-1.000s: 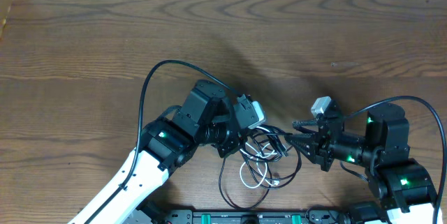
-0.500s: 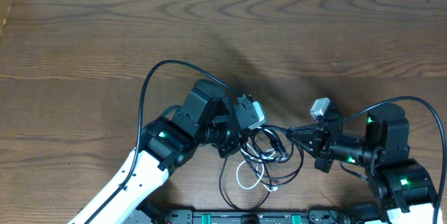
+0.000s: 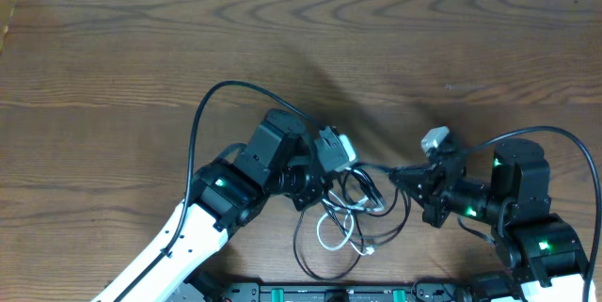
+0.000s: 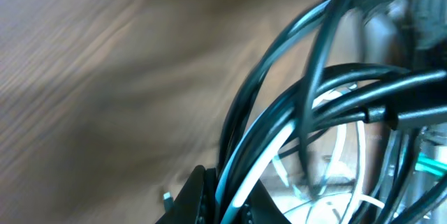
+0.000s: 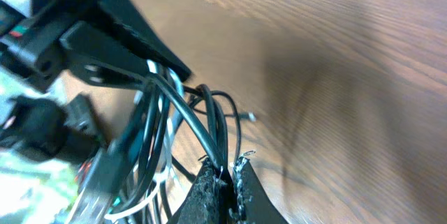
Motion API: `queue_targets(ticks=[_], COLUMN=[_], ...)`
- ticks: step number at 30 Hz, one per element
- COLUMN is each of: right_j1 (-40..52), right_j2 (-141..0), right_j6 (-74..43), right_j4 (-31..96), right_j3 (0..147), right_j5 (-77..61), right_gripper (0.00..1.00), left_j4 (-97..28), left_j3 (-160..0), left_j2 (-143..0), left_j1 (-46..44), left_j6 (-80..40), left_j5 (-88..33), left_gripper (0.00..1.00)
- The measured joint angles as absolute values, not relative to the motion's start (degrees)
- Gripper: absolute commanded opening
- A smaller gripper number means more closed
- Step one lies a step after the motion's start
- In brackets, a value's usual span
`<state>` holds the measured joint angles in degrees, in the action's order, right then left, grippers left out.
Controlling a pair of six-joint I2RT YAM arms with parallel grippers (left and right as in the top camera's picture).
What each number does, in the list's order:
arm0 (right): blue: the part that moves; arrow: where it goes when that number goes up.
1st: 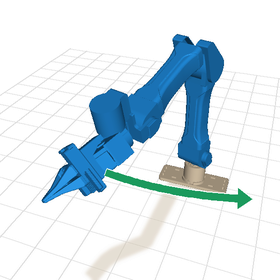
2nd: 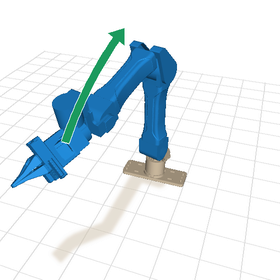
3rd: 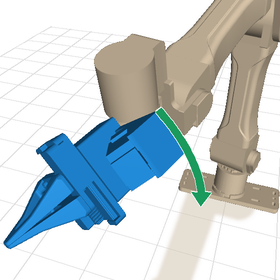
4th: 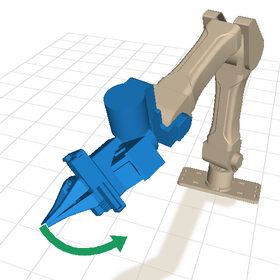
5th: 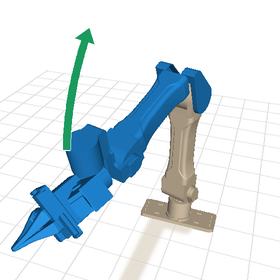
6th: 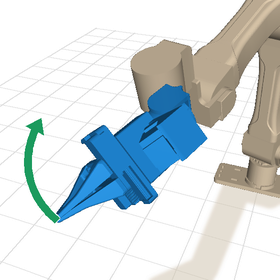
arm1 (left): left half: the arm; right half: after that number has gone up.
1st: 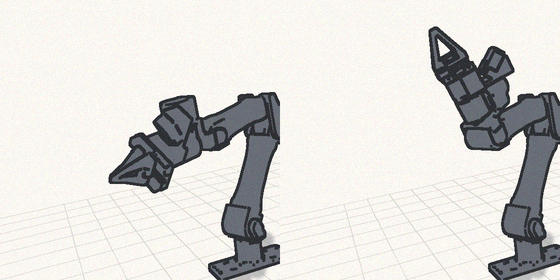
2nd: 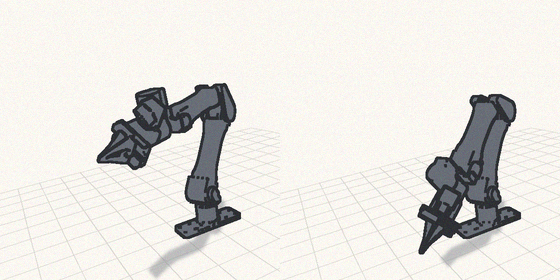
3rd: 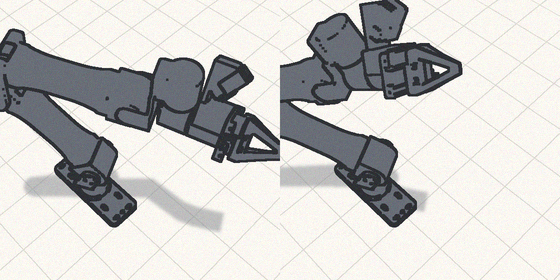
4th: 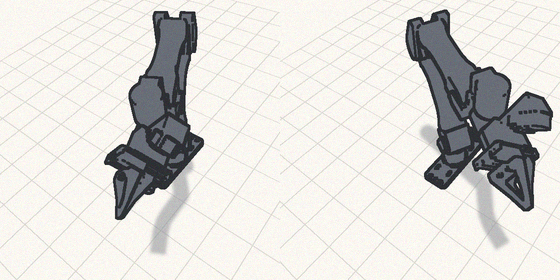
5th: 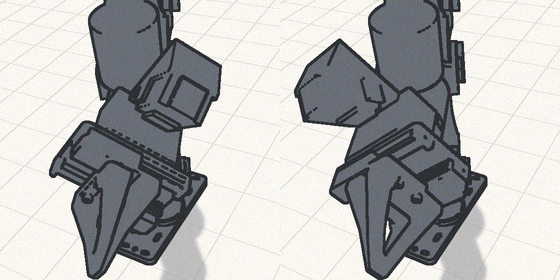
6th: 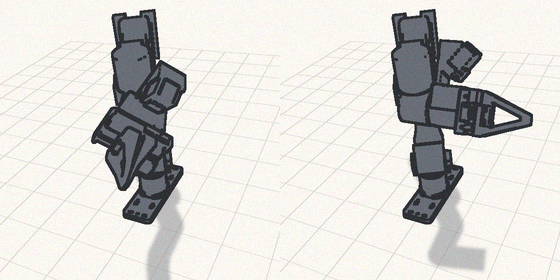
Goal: Untangle cables
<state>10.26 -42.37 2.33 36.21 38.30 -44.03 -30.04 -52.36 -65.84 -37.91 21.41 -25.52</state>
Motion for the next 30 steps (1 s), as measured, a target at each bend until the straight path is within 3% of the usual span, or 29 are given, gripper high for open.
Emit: queue_targets(ticks=[6,30], right_j1=[10.3,10.3], right_j2=[-42.4,-42.5], right_j6=[-4.1,-15.2], right_j4=[35.7,36.4], right_j3=[38.3,38.3], right_j5=[-36.6,-24.7], right_gripper=[0.01,0.01], left_j4=[-30.6,-31.0], left_j3=[-52.4,-52.4], left_j2=[-65.8,-65.8], left_j1=[-37.7,-37.7], left_j6=[19.0,12.6], left_j5=[-16.6,-0.5], left_gripper=[0.07,0.07])
